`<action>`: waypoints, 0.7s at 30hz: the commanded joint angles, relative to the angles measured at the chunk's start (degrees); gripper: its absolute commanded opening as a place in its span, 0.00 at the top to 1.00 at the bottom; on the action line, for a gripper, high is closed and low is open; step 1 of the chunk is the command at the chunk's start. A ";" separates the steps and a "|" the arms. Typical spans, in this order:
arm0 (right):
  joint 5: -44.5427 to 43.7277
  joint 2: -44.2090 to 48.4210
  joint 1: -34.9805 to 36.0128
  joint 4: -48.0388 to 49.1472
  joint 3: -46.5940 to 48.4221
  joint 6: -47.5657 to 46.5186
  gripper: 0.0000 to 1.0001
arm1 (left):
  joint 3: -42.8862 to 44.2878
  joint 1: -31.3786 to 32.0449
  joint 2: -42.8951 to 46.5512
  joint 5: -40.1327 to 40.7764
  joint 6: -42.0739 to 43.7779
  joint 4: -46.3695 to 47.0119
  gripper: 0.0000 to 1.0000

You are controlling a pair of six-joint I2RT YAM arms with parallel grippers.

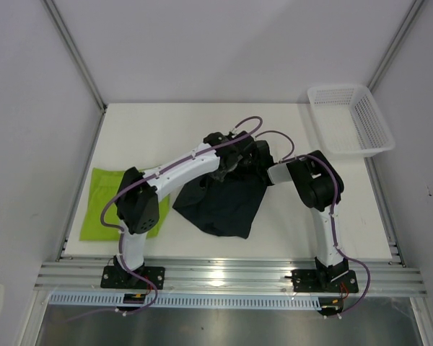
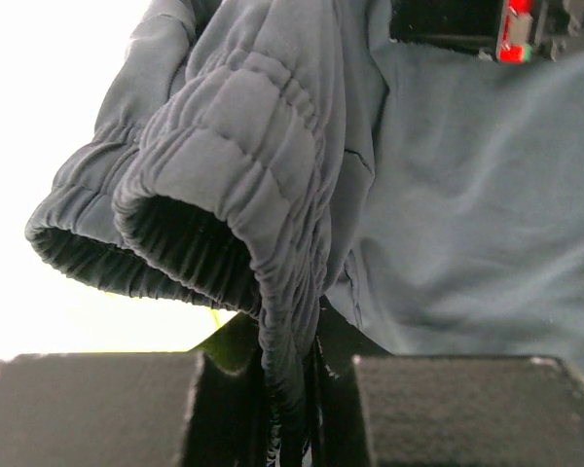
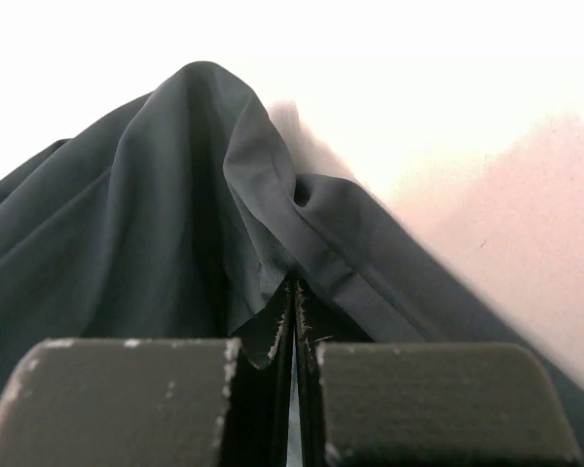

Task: Fold and stack the shorts
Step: Fold the shorts

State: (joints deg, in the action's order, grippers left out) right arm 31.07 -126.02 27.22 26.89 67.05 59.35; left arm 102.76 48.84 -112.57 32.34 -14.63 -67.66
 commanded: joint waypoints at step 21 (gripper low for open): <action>-0.22 3.93 -1.56 -4.92 0.99 -1.26 0.96 | 9.74 3.90 -7.92 -2.72 -2.33 -3.62 0.98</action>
State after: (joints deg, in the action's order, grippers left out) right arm 31.09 -125.64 26.37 23.40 68.36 58.92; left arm 109.84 52.60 -118.89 30.68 -15.49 -70.94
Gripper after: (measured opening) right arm 0.027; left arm 0.158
